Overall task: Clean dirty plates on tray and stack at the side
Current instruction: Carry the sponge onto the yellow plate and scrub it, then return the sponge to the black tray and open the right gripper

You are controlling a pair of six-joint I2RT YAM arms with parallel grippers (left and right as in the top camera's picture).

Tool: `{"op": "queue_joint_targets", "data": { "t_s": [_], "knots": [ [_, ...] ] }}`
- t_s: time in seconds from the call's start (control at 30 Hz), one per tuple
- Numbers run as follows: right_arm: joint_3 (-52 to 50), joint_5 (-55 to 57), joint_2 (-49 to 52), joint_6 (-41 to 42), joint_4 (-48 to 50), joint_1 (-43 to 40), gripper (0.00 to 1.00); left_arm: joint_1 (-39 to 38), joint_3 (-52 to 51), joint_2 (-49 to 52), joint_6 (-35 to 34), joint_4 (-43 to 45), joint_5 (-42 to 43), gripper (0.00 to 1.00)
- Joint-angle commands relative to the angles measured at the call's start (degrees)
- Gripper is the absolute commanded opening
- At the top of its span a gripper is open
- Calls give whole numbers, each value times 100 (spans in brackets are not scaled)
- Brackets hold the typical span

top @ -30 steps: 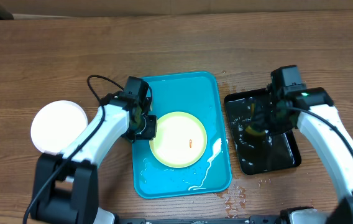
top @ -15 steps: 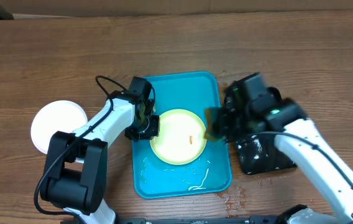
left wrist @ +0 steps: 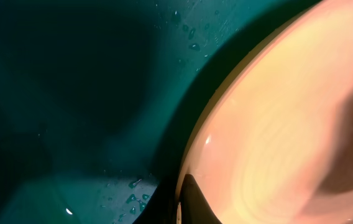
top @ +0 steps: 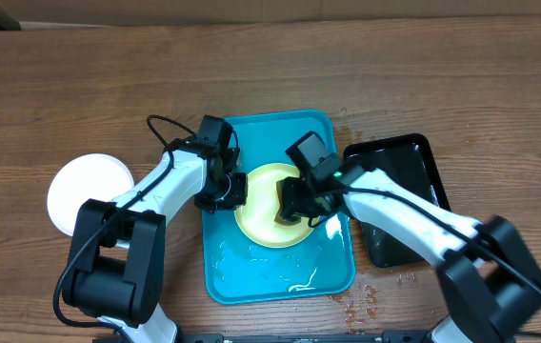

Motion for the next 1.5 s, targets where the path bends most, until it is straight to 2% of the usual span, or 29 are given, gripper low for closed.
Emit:
{"op": "queue_joint_targets", "data": {
  "t_s": [0.0,0.2,0.4,0.5,0.7,0.93,1.23,1.47],
  "knots": [
    [9,-101,269,236,133,4,4,-7,-186,398,4,-81,-258,4],
    [7,149,553,481,116,26,4,-7,-186,398,0,-98,-256,4],
    [4,1193,706,1360,-669,24,4,4,-186,398,0,-101,-264,4],
    [7,1515,710,1545,-931,24,4,4,-186,398,2,-101,-282,4],
    [149,1788,708,1543,-1237,17,4,4,-186,398,2,-109,-455,5],
    [769,2597,708,1523,-2186,17,4,4,-186,398,7,-282,-754,4],
    [1705,2559,232,802,-2732,17,4,4,-184,398,9,-345,-868,4],
    [1757,2214,-605,446,-2872,-485,4,4,-181,396,9,-361,-811,4]
  ]
}}
